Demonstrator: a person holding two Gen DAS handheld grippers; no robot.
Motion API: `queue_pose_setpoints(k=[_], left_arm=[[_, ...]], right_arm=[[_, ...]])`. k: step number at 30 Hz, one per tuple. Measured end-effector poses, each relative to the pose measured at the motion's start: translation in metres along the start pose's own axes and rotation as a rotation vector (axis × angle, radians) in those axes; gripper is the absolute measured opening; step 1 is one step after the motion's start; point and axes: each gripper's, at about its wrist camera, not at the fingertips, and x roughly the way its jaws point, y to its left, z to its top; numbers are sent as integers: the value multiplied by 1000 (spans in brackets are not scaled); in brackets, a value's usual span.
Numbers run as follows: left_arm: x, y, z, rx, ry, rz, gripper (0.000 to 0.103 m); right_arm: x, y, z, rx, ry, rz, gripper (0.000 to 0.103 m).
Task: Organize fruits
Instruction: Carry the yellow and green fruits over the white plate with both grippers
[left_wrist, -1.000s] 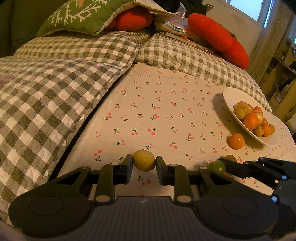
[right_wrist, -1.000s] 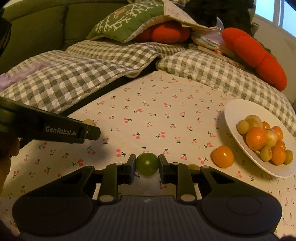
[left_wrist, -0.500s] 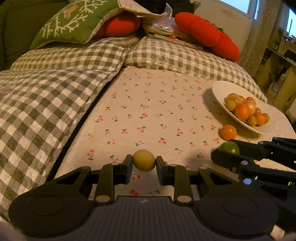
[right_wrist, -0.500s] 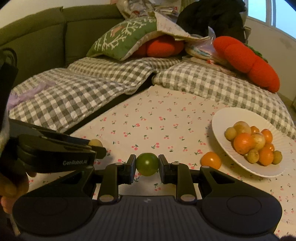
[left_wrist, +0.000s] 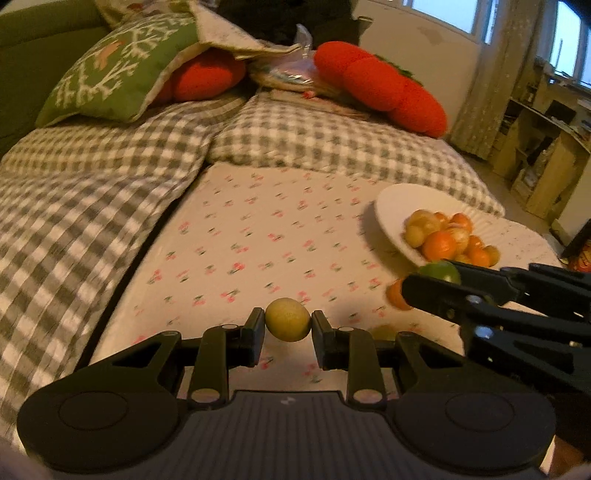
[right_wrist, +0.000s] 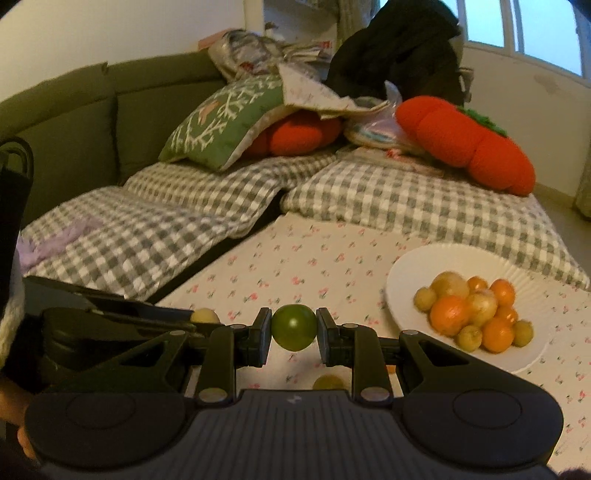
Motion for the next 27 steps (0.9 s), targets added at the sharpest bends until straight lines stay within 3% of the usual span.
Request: queue_pose_setpoints(k=[13,20,27], left_arm=[[22,-26,44,50,-53,-18,12],[41,-46,66,36,-62,-47,12],[66,-62,80,30,-85,-130,12]], right_arm=[[-24,-87,29,182,-124,-131,23],[-5,-119,23,259,-93,-165,23],[3,-144,20,318,-69,-175,23]])
